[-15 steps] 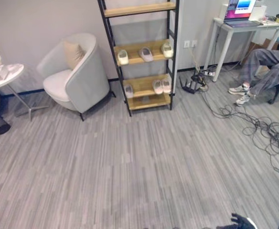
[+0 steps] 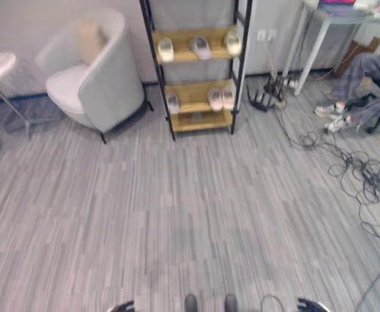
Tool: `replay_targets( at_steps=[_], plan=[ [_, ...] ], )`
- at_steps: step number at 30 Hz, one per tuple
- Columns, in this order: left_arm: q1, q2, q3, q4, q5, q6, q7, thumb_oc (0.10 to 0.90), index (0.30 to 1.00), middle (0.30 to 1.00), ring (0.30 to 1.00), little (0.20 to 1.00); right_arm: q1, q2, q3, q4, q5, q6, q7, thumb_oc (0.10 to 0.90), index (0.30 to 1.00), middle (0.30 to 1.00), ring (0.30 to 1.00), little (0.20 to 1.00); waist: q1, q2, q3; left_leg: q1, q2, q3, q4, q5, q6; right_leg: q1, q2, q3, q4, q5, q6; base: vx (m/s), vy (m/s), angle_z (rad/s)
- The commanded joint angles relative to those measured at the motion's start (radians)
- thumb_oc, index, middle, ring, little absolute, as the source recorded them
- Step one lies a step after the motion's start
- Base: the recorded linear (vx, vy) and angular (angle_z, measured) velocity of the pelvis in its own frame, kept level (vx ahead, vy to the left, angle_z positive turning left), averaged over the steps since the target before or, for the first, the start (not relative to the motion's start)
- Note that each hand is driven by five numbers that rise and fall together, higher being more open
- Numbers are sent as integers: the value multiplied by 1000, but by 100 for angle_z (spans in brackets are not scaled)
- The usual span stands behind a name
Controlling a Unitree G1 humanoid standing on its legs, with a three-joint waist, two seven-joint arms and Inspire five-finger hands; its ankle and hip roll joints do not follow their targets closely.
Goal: Arrange the slippers neatly on the shoe rack.
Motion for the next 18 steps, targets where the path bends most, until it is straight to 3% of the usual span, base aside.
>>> replay_targets(
  at_steps=[1, 2, 3, 4, 5, 6, 9, 10, 11, 12, 13, 15, 17, 18],
  plan=[
    [21, -28, -71, 3, 73, -5, 4, 800, 900, 900, 900, 900, 18, -54, 41, -12, -35, -12, -8, 800, 900, 900, 900, 900, 11, 3, 11, -81, 110, 82, 201, -58, 36, 102, -15, 1, -9, -113, 55, 407, -44, 52],
    [41, -39, -74, 0, 85, -1, -2, 800, 900, 900, 900, 900, 21, -44, 61, -12, -52, -6, -5, 800, 900, 900, 900, 900, 32, 10, 1, -121, 104, 116, 76, -78, 54, 142, -10, -8, -28, -143, 66, 504, 64, 16],
    [52, -43, -76, 4, 98, -2, -2, 800, 900, 900, 900, 900, 23, -37, 71, -10, -61, -5, -5, 800, 900, 900, 900, 900, 46, 16, -6, -126, 100, 119, -5, -45, 54, 158, -5, -9, -31, -149, 74, 432, 96, 12],
    [53, -42, -77, 4, 98, -2, -2, 800, 900, 900, 900, 900, 23, -37, 71, -10, -61, -5, -5, 800, 900, 900, 900, 900, 46, 12, -5, -119, 96, 121, -13, -42, 54, 162, -9, -8, -32, -150, 75, 706, 236, 5],
    [73, -46, -83, 45, 148, 7, 12, 800, 900, 900, 900, 900, 8, -31, 92, -6, -90, -8, -10, 800, 900, 900, 900, 900, 97, 5, -13, -165, 64, 76, -260, 25, 37, 257, -4, 7, -48, -190, 93, 718, 247, 11],
    [80, -45, -66, 63, 150, 16, 11, 800, 900, 900, 900, 900, 5, -28, 83, -6, -90, -9, -14, 800, 900, 900, 900, 900, 113, 3, -25, -170, 63, 52, -289, 43, 34, 276, 2, 21, -47, -195, 99, 717, 247, -2],
    [99, -31, -29, 105, 172, 29, 29, 800, 900, 900, 900, 900, 6, -18, 59, -5, -72, -8, -6, 800, 900, 900, 900, 900, 130, -16, -54, -153, 51, 29, -267, 84, 41, 307, -4, 58, -19, -189, 118, 542, 209, -62],
    [98, -11, -16, 122, 193, 38, 38, 800, 900, 900, 900, 900, 6, -14, 33, 0, -50, -5, -6, 800, 900, 900, 900, 900, 132, -36, -81, -147, 42, 41, -213, 82, 61, 299, -31, 73, 54, -139, 143, 649, 281, -66],
    [89, 5, -6, 120, 182, 36, 38, 800, 900, 900, 900, 900, 2, -21, 26, -6, -45, -3, 2, 800, 900, 900, 900, 900, 127, -63, -99, -120, 20, 60, -160, 30, 92, 266, -68, 74, 210, -3, 197, 782, 365, -52],
    [79, 10, -3, 103, 159, 31, 37, 800, 900, 900, 900, 900, -6, -33, 28, -18, -53, -1, 1, 800, 900, 900, 900, 900, 123, -62, -99, -82, 14, 75, -149, -2, 112, 218, -105, 56, 323, 127, 230, 608, 309, -47],
    [64, 12, -9, 80, 140, 31, 41, 800, 900, 900, 900, 900, -8, -38, 24, -30, -54, 2, -2, 800, 900, 900, 900, 900, 112, -60, -97, -42, 5, 80, -144, -29, 132, 198, -129, 36, 404, 196, 229, 424, 243, -47],
    [20, 21, -28, 41, 118, 28, 55, 800, 900, 900, 900, 900, -25, -47, 21, -64, -55, 0, -17, 800, 900, 900, 900, 900, 97, -36, -84, 45, -3, 78, -161, -70, 162, 104, -150, 2, 546, 219, 207, 444, 240, -28],
    [1, 17, -43, 24, 112, 24, 60, 800, 900, 900, 900, 900, -32, -52, 27, -74, -60, -1, -19, 800, 900, 900, 900, 900, 85, -23, -78, 88, -10, 66, -174, -89, 169, 58, -155, -13, 561, 190, 192, 292, 137, 14],
    [-13, 17, -58, 7, 111, 20, 64, 800, 900, 900, 900, 900, -36, -56, 35, -73, -68, -2, -19, 800, 900, 900, 900, 900, 74, -16, -69, 134, -17, 55, -188, -106, 171, 15, -152, -34, 550, 136, 177, 144, 51, 15]
  ],
)
